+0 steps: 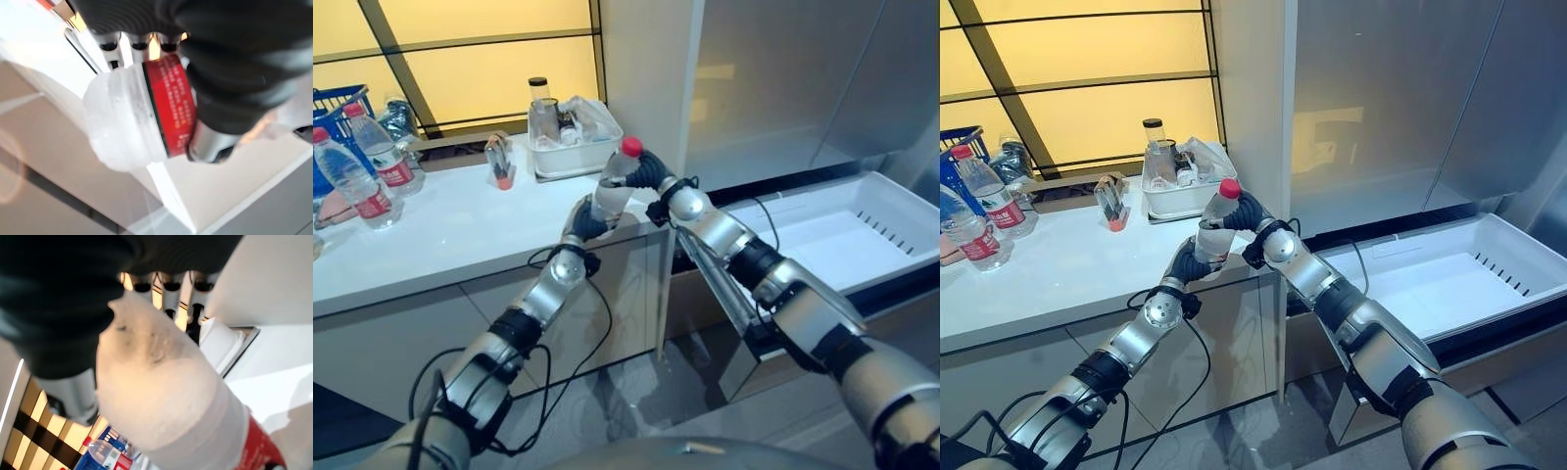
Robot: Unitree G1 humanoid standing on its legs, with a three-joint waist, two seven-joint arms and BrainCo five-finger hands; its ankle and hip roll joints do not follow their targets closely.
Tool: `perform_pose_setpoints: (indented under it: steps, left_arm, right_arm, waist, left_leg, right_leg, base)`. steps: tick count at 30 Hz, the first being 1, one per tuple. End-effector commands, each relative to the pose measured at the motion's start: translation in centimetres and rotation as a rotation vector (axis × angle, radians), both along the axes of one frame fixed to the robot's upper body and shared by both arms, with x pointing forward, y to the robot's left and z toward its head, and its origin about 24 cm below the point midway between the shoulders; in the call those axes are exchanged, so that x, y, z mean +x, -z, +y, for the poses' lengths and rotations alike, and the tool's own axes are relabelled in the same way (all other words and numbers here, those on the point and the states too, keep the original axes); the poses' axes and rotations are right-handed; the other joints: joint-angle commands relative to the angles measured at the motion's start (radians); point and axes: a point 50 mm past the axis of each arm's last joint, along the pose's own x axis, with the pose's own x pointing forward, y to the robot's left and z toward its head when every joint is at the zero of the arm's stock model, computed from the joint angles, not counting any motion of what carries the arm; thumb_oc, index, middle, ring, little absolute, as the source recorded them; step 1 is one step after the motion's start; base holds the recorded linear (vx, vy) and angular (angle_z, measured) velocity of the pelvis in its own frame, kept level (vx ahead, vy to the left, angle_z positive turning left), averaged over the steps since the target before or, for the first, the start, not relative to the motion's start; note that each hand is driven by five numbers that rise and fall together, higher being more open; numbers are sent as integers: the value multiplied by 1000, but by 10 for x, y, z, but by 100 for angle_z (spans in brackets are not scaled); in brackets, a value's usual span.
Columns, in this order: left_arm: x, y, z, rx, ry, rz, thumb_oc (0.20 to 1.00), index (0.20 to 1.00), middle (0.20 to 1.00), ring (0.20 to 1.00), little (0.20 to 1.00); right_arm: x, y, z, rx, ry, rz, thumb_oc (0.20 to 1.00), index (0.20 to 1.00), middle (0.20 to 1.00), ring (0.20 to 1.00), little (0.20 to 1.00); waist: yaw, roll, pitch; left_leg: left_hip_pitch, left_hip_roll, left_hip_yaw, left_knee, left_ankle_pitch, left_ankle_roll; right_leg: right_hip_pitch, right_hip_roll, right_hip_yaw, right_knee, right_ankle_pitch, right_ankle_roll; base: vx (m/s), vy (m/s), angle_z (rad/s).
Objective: Take the drinks into the refrigerator
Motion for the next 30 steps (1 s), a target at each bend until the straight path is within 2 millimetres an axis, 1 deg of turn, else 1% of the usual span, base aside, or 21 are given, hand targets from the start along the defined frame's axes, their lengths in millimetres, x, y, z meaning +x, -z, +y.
perform_pose_setpoints:
  steps: [1, 2, 8, 10, 12, 13, 14, 16, 17, 18, 19, 20, 22, 23, 24, 25, 26, 27, 30]
  left_arm:
    - [23, -114, -62, -8, 227, -439, 558, 558, 558, 558, 558]
    - [23, -113, -62, -14, 230, -430, 1000, 1000, 1000, 1000, 1000]
    - [22, -100, -62, -63, 249, -355, 1000, 1000, 1000, 1000, 1000]
    - [19, -87, -63, -119, 257, -287, 1000, 1000, 1000, 1000, 1000]
    - [17, -73, -64, -176, 259, -223, 1000, 1000, 1000, 1000, 1000]
    - [16, -73, -64, -176, 259, -222, 1000, 1000, 1000, 1000, 1000]
    - [12, -60, -65, -242, 264, -158, 1000, 1000, 1000, 1000, 1000]
    - [6, -48, -66, -276, 272, -111, 1000, 1000, 1000, 1000, 1000]
    - [6, -48, -66, -276, 273, -110, 1000, 1000, 1000, 1000, 1000]
    - [-2, -33, -65, -325, 276, -47, 1000, 1000, 1000, 1000, 1000]
    - [-5, -27, -65, -337, 279, -23, 1000, 1000, 1000, 1000, 1000]
    - [-5, -27, -65, -337, 279, -23, 1000, 1000, 1000, 1000, 1000]
    - [-17, -7, -58, -370, 277, 52, 1000, 1000, 1000, 1000, 1000]
    - [-17, -7, -58, -370, 277, 52, 1000, 1000, 1000, 1000, 1000]
    - [-21, 1, -53, -374, 271, 82, 1000, 1000, 1000, 1000, 1000]
    - [-24, 4, -50, -382, 267, 93, 1000, 1000, 1000, 1000, 1000]
    - [-24, 4, -50, -382, 267, 94, 1000, 1000, 1000, 1000, 1000]
    - [-28, 8, -45, -392, 254, 103, 1000, 1000, 1000, 1000, 1000]
    - [-33, 11, -35, -413, 244, 113, 1000, 1000, 1000, 1000, 1000]
  right_arm:
    - [3, -30, 7, 72, -11, -95, 200, 200, 200, 200, 200]
    - [2, -31, 6, 89, -15, -98, 200, 200, 200, 200, 200]
    - [-2, -38, 0, 153, -21, -117, 200, 200, 200, 200, 200]
    - [-4, -44, -3, 182, -27, -138, 200, 200, 200, 200, 200]
    - [-6, -45, -6, 201, -30, -143, 200, 200, 200, 200, 200]
    - [-6, -45, -6, 201, -29, -142, 200, 200, 200, 200, 200]
    - [-7, -50, -12, 222, -24, -159, 200, 200, 200, 200, 200]
    - [-7, -53, -20, 251, -8, -165, 200, 200, 200, 200, 200]
    - [-7, -53, -20, 251, -7, -165, 200, 200, 200, 200, 200]
    - [-6, -56, -30, 267, 16, -184, 200, 200, 200, 200, 200]
    - [-6, -58, -34, 274, 21, -187, 200, 200, 200, 200, 200]
    - [-7, -57, -34, 274, 21, -187, 200, 200, 200, 200, 200]
    - [-6, -64, -52, 288, 58, -216, 200, 200, 200, 200, 200]
    - [-6, -64, -52, 288, 58, -216, 200, 200, 200, 200, 200]
    - [-4, -66, -62, 299, 85, -220, 200, 200, 200, 200, 200]
    - [-4, -67, -67, 300, 94, -225, 200, 200, 200, 200, 200]
    - [-5, -67, -67, 300, 94, -224, 200, 200, 200, 200, 200]
    - [-6, -68, -78, 310, 112, -235, 200, 200, 200, 200, 200]
    - [-8, -69, -97, 324, 152, -251, 200, 200, 200, 200, 200]
  waist:
    - [23, -7, -3]
    - [22, -7, -3]
    - [22, -5, 0]
    - [21, -5, 1]
    - [21, -6, 3]
    - [22, -6, 2]
    - [22, -7, 7]
    - [23, -8, 11]
    - [24, -8, 10]
    - [25, -11, 16]
    - [26, -12, 18]
    - [26, -12, 17]
    - [29, -18, 24]
    - [29, -18, 24]
    - [29, -21, 27]
    - [29, -22, 28]
    - [29, -22, 28]
    - [29, -24, 31]
    - [29, -25, 36]
  left_leg:
    - [-53, -8, -22, 1, -2, 18]
    - [-53, -7, -22, 1, -2, 19]
    - [-54, -4, -20, 1, -2, 18]
    - [-54, -4, -17, 1, -1, 19]
    - [-54, -4, -14, 1, -2, 19]
    - [-54, -4, -14, 1, -2, 19]
    - [-56, -4, -12, 1, -1, 19]
    - [-57, -4, -9, 1, -1, 19]
    - [-58, -4, -8, 1, -1, 19]
    - [-61, -4, -3, 1, 0, 19]
    - [-63, -4, -3, 1, 2, 19]
    - [-63, -4, -3, 1, 2, 19]
    - [-69, -3, 4, 1, 4, 19]
    - [-69, -3, 4, 1, 4, 19]
    - [-72, -3, 9, 1, 4, 20]
    - [-73, -4, 12, 1, 5, 20]
    - [-73, -4, 13, 1, 5, 20]
    - [-78, -4, 19, 1, 6, 20]
    - [-85, -6, 23, 1, 7, 20]
  right_leg:
    - [110, -29, 15, 67, -197, 32]
    - [109, -29, 16, 67, -197, 31]
    - [108, -26, 21, 61, -194, 29]
    - [107, -26, 21, 59, -192, 29]
    - [107, -24, 23, 54, -191, 28]
    - [107, -24, 23, 54, -190, 28]
    - [106, -23, 25, 49, -187, 27]
    - [104, -22, 27, 46, -185, 26]
    - [103, -22, 27, 46, -185, 26]
    - [100, -22, 31, 40, -179, 26]
    - [98, -21, 31, 39, -178, 26]
    - [98, -21, 31, 39, -178, 26]
    - [92, -20, 39, 31, -172, 27]
    - [92, -20, 39, 31, -172, 27]
    - [86, -18, 44, 28, -167, 28]
    - [83, -17, 48, 25, -164, 28]
    - [82, -17, 48, 25, -164, 28]
    - [74, -15, 51, 24, -159, 30]
    - [63, -14, 57, 22, -155, 31]
  base:
    - [0, 0, 0]
    - [0, 0, 0]
    - [0, 0, 0]
    - [0, 0, 0]
    - [0, 0, 0]
    - [0, 0, 0]
    - [0, 0, 0]
    - [0, 0, 0]
    - [0, 0, 0]
    - [0, 0, 0]
    - [-21, -13, -4]
    - [-19, -14, -7]
    - [-23, -19, -12]
    - [-24, -17, -14]
    - [-22, -10, -10]
    - [-22, -10, -7]
    - [-30, -5, -3]
    - [0, 0, 0]
    - [-21, -2, -2]
